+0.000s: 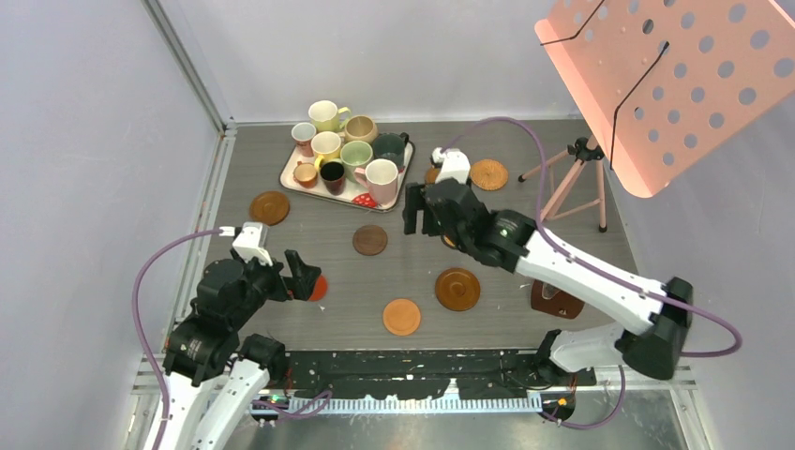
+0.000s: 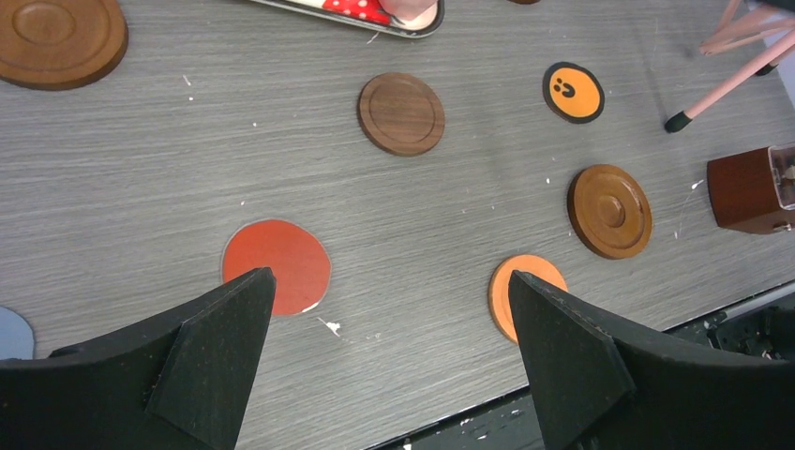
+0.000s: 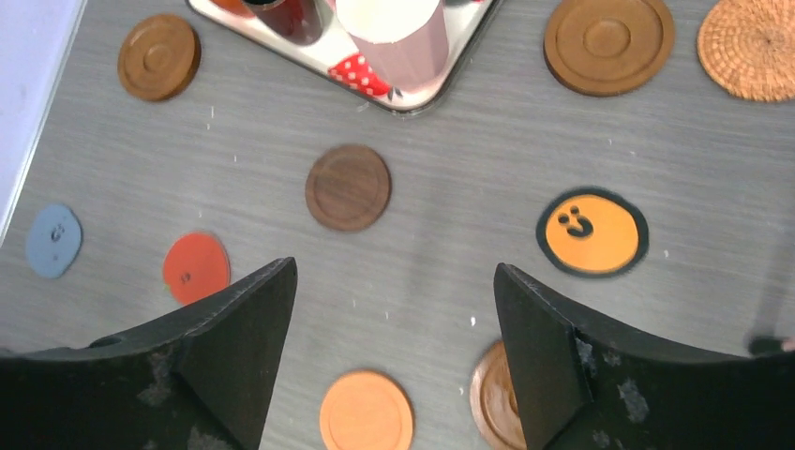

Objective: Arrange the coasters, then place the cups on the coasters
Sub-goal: Move the coaster to the center of the board.

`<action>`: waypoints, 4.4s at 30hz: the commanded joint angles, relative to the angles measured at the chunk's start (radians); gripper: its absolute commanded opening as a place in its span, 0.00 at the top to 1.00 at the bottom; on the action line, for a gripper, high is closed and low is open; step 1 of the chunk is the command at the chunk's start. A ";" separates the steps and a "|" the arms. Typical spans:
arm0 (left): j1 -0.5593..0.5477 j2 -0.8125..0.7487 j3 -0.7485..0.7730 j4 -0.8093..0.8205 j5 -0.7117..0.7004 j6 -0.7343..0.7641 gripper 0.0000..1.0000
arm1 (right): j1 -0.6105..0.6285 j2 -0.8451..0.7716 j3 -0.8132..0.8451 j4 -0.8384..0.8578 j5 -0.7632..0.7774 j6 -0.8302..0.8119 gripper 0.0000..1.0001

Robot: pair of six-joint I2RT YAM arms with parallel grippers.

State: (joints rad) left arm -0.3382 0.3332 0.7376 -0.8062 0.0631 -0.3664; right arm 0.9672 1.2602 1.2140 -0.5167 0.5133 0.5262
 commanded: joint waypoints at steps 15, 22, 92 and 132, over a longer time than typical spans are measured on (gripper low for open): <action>0.005 0.003 -0.020 0.012 -0.057 -0.005 0.00 | -0.219 0.653 0.599 0.053 -0.072 0.078 0.48; 0.005 -0.022 -0.021 0.009 -0.056 -0.002 0.01 | -0.229 0.822 0.764 -0.018 -0.032 0.098 0.52; 0.005 0.022 -0.017 -0.004 -0.116 -0.002 0.01 | -0.539 0.883 0.361 0.266 -0.406 -0.228 0.54; 0.005 0.073 -0.003 -0.024 -0.140 -0.020 0.01 | -0.231 0.481 -0.351 0.454 -0.549 -0.082 0.57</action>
State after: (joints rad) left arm -0.3382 0.3973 0.7132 -0.8387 -0.0650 -0.3840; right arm 0.7101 1.7683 0.9272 0.0650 -0.0280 0.4072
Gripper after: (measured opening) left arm 0.994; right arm 0.430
